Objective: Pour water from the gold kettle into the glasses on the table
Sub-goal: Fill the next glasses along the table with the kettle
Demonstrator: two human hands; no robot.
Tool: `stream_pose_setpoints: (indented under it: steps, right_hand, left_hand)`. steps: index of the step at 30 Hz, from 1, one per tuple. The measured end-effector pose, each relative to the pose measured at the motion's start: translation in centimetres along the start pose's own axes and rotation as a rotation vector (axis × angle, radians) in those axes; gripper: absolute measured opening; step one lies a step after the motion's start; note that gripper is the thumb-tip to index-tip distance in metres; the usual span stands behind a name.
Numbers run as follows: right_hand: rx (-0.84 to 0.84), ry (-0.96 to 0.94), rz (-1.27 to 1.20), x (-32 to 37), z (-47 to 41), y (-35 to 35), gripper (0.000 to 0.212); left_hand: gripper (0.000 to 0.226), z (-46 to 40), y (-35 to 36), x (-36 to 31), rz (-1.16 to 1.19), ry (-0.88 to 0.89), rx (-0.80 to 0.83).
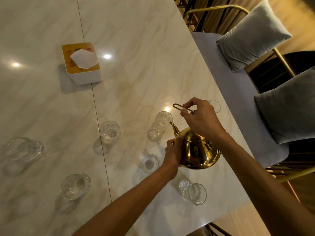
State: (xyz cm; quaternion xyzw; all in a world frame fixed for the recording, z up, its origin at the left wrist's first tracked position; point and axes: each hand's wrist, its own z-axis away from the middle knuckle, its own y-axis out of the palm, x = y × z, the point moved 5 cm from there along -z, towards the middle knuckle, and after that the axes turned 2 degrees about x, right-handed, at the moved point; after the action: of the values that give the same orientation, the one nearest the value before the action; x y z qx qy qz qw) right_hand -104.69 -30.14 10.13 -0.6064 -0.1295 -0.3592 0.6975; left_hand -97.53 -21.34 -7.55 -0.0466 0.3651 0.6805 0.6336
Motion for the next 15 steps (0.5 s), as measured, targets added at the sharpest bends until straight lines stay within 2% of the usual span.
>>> stream_pose_setpoints:
  steps: [2,5,9,15]
  right_hand:
    - [-0.001,-0.005,0.005,0.1,-0.1,-0.1,0.019]
    - [-0.003,-0.013,0.015,0.3,-0.2,-0.2,0.019]
    - [0.012,-0.012,0.02,0.6,-0.4,-0.4,0.019]
    - [0.017,-0.024,0.038,1.2,-0.2,-0.6,0.019]
  left_hand:
    - [0.104,-0.3,0.1,0.0,0.011,-0.005,0.003]
    - [0.111,-0.6,0.2,0.1,0.013,-0.014,0.008]
    - [0.09,-0.5,0.4,-0.3,0.031,-0.02,0.021]
    - [0.088,-0.7,0.4,-0.2,0.044,-0.026,0.026]
